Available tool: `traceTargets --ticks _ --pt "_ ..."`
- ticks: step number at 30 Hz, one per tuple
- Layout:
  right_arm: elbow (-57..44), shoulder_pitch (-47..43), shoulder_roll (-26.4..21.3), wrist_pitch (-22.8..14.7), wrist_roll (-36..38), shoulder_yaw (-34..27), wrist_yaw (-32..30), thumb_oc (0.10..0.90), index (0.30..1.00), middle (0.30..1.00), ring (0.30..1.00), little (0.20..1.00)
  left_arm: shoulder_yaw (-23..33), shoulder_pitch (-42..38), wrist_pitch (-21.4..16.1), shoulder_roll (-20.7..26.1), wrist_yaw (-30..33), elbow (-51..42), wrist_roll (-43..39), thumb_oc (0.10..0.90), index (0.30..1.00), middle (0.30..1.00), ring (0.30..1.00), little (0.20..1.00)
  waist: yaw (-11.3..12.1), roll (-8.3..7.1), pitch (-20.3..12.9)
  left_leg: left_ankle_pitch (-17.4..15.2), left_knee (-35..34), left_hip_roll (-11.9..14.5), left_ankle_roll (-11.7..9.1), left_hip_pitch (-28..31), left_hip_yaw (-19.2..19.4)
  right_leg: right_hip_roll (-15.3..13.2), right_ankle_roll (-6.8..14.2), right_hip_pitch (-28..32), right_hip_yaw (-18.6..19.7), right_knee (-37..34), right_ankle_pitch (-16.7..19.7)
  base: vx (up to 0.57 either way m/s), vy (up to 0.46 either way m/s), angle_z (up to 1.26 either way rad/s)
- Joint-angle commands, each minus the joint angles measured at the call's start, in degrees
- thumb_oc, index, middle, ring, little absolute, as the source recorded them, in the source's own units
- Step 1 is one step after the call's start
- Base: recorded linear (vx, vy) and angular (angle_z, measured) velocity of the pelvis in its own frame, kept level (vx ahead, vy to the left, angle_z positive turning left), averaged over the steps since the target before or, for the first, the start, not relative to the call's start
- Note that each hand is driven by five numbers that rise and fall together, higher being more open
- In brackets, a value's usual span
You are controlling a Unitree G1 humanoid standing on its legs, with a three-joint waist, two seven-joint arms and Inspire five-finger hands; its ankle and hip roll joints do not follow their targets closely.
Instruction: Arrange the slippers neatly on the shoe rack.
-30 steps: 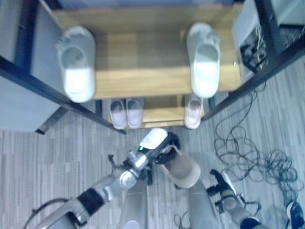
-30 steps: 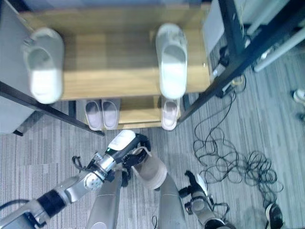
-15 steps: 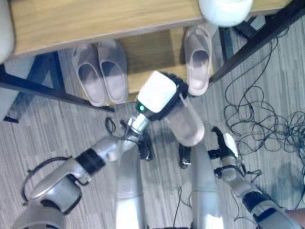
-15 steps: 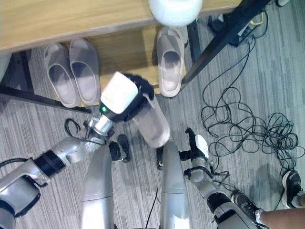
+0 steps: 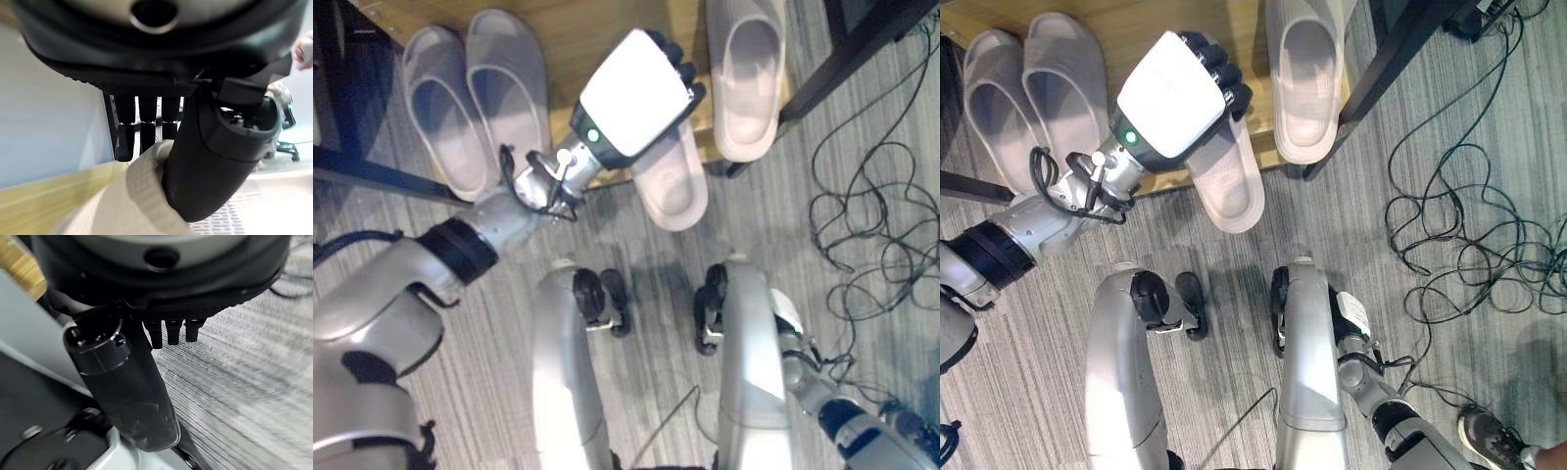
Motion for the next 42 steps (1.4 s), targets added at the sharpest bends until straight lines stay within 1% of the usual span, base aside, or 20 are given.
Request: traceTargets --ticks 1,2,4,8,12,14,17,18,19,20,23,24,26,27,28,30,31,34,37,42 --pt "-10.2 2.0 0.6 -6.7 11.4 -6.5 -2.7 0.800 0.900 0.900 0.900 0.900 0.2 -9.7 2.6 1.9 6.0 -1.3 0.4 0.400 0.300 0.300 0.300 0.300 -1.6 -1.61 -2.3 -14.3 4.4 -0.5 -0.7 8.5 -8.6 0.0 -0.9 2.0 3.0 -4.1 2.0 0.06 0.043 -0.08" --pt "-14.2 3.9 -0.2 -9.4 14.4 -8.6 -2.9 0.800 0.900 0.900 0.900 0.900 -2.8 -13.3 3.3 3.6 6.5 0.2 0.2 0.400 0.300 0.300 0.300 0.300 -2.2 -2.00 -1.1 -15.7 7.1 -0.5 -0.6 8.5 -9.1 -0.3 -1.0 2.0 3.4 -1.9 1.1 0.05 0.047 -0.01" --pt "-17.6 7.8 -0.8 -12.2 17.5 -10.0 -2.6 0.800 0.900 0.900 0.900 0.900 -7.7 -17.9 3.0 3.5 5.9 2.2 -0.2 0.400 0.300 0.300 0.300 0.300 -2.6 -2.82 -1.0 -17.2 9.5 -0.6 -0.3 8.5 -9.6 -0.5 -0.9 2.0 4.0 0.6 0.0 0.05 0.062 -0.05" --pt "-17.5 8.8 -0.4 -13.1 18.2 -9.5 -2.8 0.800 0.900 0.900 0.900 0.900 -10.4 -20.2 3.1 2.4 6.2 4.5 -0.3 0.400 0.300 0.300 0.300 0.300 -2.6 -3.73 -1.0 -18.4 12.0 -0.7 0.1 8.5 -9.8 -0.6 -1.1 2.0 4.9 3.0 -0.8 0.02 0.013 -0.03" --pt "-15.8 7.5 0.1 -13.9 21.7 -8.7 -2.1 0.800 0.900 0.900 0.900 0.900 -12.6 -23.2 3.6 -1.8 6.3 10.6 -1.2 0.400 0.300 0.300 0.300 0.300 -3.0 -4.22 -1.0 -19.4 13.7 -0.5 0.5 8.5 -10.4 -0.6 -1.4 2.0 5.1 3.7 -1.6 0.01 0.011 -0.02" --pt "-14.0 6.5 -0.1 -14.4 22.9 -7.7 -1.3 0.800 0.900 0.900 0.900 0.900 -13.0 -24.4 3.2 -3.6 5.9 15.6 -1.5 0.400 0.300 0.300 0.300 0.300 -3.5 -3.71 -1.0 -19.2 13.5 -0.1 0.5 8.5 -11.0 -0.6 -1.4 2.0 4.8 2.8 -0.9 0.01 0.061 -0.08" --pt "-14.0 7.2 -0.7 -14.7 22.6 -7.3 -1.0 0.800 0.900 0.900 0.900 0.900 -13.0 -25.0 2.9 -3.5 5.6 17.8 -1.6 0.400 0.300 0.300 0.300 0.300 -3.9 -3.50 -1.0 -18.9 13.2 0.4 0.5 8.5 -11.4 -0.5 -1.5 2.0 4.4 1.9 -0.3 0.00 0.046 -0.15" --pt "-14.2 8.1 -1.4 -15.4 22.6 -7.2 -1.0 0.800 0.900 0.900 0.900 0.900 -13.0 -25.5 2.8 -3.3 5.2 18.4 -1.4 0.400 0.300 0.300 0.300 0.300 -4.2 -2.87 -1.0 -18.7 13.0 0.6 0.5 8.5 -11.8 -0.4 -1.4 2.0 4.1 1.4 0.1 0.00 0.054 -0.20" --pt "-14.3 8.2 -1.4 -15.4 22.6 -7.3 -1.0 0.800 0.900 0.900 0.900 0.900 -13.0 -25.5 2.7 -3.4 5.2 18.4 -1.4 0.400 0.300 0.300 0.300 0.300 -4.1 -2.84 -1.0 -18.7 13.0 0.6 0.5 8.5 -11.8 -0.4 -1.4 2.0 4.0 1.4 0.2 -0.01 0.077 -0.20" --pt "-14.6 9.3 -2.3 -16.0 22.8 -7.3 -0.4 0.800 0.900 0.900 0.900 0.900 -13.0 -26.2 2.2 -3.5 4.3 20.3 -1.0 0.400 0.300 0.300 0.300 0.300 -4.7 -2.01 -1.0 -18.3 12.7 0.8 0.4 8.5 -12.2 -0.2 -1.3 2.0 3.7 0.5 0.6 0.00 0.046 -0.14" --pt "-14.5 10.0 -3.1 -16.0 22.8 -7.6 0.0 0.800 0.900 0.900 0.900 0.900 -13.0 -27.0 1.7 -3.6 3.1 21.6 -0.5 0.400 0.300 0.300 0.300 0.300 -4.9 -1.47 -1.0 -18.2 12.5 0.9 0.5 8.5 -12.3 0.0 -1.1 2.0 3.7 -0.2 1.1 0.00 0.053 -0.11" --pt "-14.6 10.9 -3.9 -16.2 22.7 -7.9 0.8 0.800 0.900 0.900 0.900 0.900 -13.0 -27.6 1.1 -3.0 1.8 22.0 0.3 0.400 0.300 0.300 0.300 0.300 -5.2 -0.94 -1.0 -17.9 12.1 1.0 0.4 8.5 -12.4 0.0 -0.9 2.0 3.7 -0.7 1.4 0.00 0.053 -0.12" --pt "-15.2 11.3 -4.1 -16.3 22.7 -8.0 1.3 0.800 0.900 0.900 0.900 0.900 -13.0 -27.1 0.8 -2.8 1.1 22.9 0.2 0.400 0.300 0.300 0.300 0.300 -5.4 -1.16 -1.0 -18.0 12.0 1.0 0.3 8.5 -12.3 0.0 -0.9 2.0 3.8 -0.7 1.5 0.00 0.051 -0.06" --pt "-15.4 11.7 -4.4 -16.4 22.8 -8.0 1.6 0.800 0.900 0.900 0.900 0.900 -13.0 -27.3 0.6 -2.8 0.7 23.1 0.2 0.455 0.382 0.382 0.382 0.382 -5.5 -1.02 -1.0 -18.0 12.1 1.1 0.2 8.5 -12.4 0.1 -0.8 2.0 3.9 -0.5 1.5 0.02 0.074 -0.05" --pt "-15.5 11.7 -4.5 -16.4 23.1 -7.7 2.6 0.800 0.900 0.900 0.900 0.900 -13.0 -27.2 0.3 -3.1 -0.5 24.8 -0.1 0.800 0.900 0.900 0.900 0.900 -5.6 -1.25 -1.0 -18.2 12.8 1.2 0.0 8.5 -12.6 0.0 -0.7 2.0 4.0 0.0 1.5 0.02 0.046 -0.04" --pt "-15.5 11.6 -4.6 -16.3 23.2 -7.6 2.9 0.800 0.900 0.900 0.900 0.900 -13.0 -27.6 0.6 -3.3 -0.4 25.5 -0.3 0.800 0.900 0.900 0.900 0.900 -5.6 -1.39 -1.0 -18.3 13.0 1.3 0.0 8.5 -12.6 0.0 -0.7 2.0 4.0 0.1 1.5 0.01 0.037 -0.05" --pt "-16.3 11.9 -3.9 -16.3 23.0 -6.8 3.8 0.800 0.900 0.900 0.900 0.900 -13.0 -29.4 2.3 -4.1 0.0 28.4 -2.0 0.800 0.900 0.900 0.900 0.900 -5.5 -2.40 -1.0 -18.5 13.3 1.3 0.0 8.5 -12.8 0.0 -0.5 2.0 4.3 0.4 1.5 -0.01 0.027 -0.08" --pt "-17.3 13.0 -2.9 -16.2 23.2 -6.6 4.5 0.800 0.900 0.900 0.900 0.900 -13.0 -30.7 2.5 -4.6 0.2 27.8 -3.5 0.800 0.900 0.900 0.900 0.900 -5.4 -3.50 -1.0 -18.7 13.8 1.2 0.1 8.5 -12.6 0.0 -0.5 2.0 4.9 1.3 1.3 -0.02 0.001 -0.04" --pt "-17.1 13.5 -2.8 -15.7 23.7 -6.6 5.1 0.800 0.900 0.900 0.900 0.900 -13.0 -30.9 1.7 -4.8 -0.6 26.0 -3.5 0.800 0.900 0.900 0.900 0.900 -5.4 -3.67 -1.0 -18.8 14.2 0.9 0.0 8.5 -12.2 0.2 -0.6 2.0 5.5 1.9 1.0 0.00 0.000 0.00" --pt "-14.8 12.1 -2.3 -13.5 22.9 -5.1 5.9 0.800 0.900 0.900 0.900 0.900 -13.0 -32.2 0.8 -5.4 -2.0 22.6 -4.0 0.800 0.900 0.900 0.900 0.900 -5.3 -3.61 -1.0 -18.5 14.6 0.3 -0.4 8.5 -12.2 0.1 -1.3 2.0 6.2 3.4 0.4 -0.02 -0.024 0.03"
